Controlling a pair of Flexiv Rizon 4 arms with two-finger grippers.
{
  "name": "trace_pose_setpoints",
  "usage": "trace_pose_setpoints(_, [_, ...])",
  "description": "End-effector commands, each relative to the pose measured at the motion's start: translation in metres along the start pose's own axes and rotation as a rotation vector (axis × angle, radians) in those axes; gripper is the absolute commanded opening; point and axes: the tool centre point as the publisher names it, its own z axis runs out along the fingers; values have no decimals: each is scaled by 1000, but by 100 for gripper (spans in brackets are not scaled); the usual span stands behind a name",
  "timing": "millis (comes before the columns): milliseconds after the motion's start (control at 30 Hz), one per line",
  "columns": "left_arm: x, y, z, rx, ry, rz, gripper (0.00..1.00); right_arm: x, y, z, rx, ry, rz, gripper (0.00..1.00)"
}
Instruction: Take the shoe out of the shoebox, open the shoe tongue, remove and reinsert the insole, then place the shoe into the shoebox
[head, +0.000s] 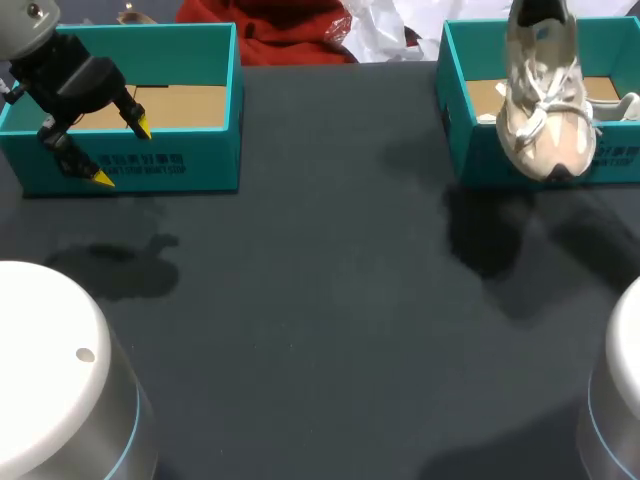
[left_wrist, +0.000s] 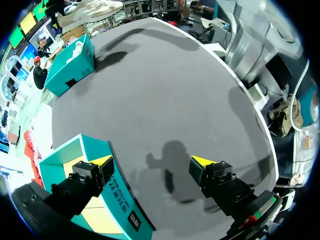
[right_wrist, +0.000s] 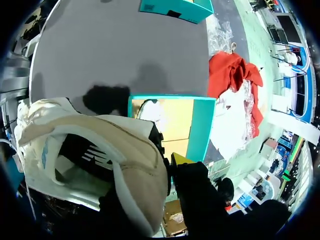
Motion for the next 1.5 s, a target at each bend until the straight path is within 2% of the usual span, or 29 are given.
trace_pose_setpoints(33, [0, 0, 0, -3, 1, 0, 100, -51, -20, 10, -35, 51, 17, 0])
trace_pose_setpoints(533, [0, 0, 0, -3, 1, 0, 100, -51, -20, 10, -35, 51, 17, 0])
trace_pose_setpoints(733, [0, 0, 0, -3, 1, 0, 100, -93, -88, 32, 32, 25, -77, 0])
trace_pose_setpoints(833, [0, 0, 0, -3, 1, 0, 100, -112, -113, 42, 5, -4, -113, 0])
trace_pose_setpoints(967, [0, 0, 0, -3, 1, 0, 100, -129, -129, 54, -18, -10, -181, 0])
trace_pose_setpoints(1100, [0, 0, 0, -3, 1, 0, 100, -133, -135, 60, -48, -19, -193, 0])
trace_pose_setpoints(1200, [0, 0, 0, -3, 1, 0, 100, -130, -144, 68, -54, -12, -87, 0])
trace_pose_setpoints(1333, [0, 0, 0, -3, 1, 0, 100, -116, -166, 76, -3, -8, 238, 0])
trace_pose_setpoints(1400, [0, 0, 0, -3, 1, 0, 100, -106, -176, 78, 13, -19, 346, 0])
trace_pose_setpoints(1500, [0, 0, 0, -3, 1, 0, 100, -93, -192, 88, -29, -14, 480, 0])
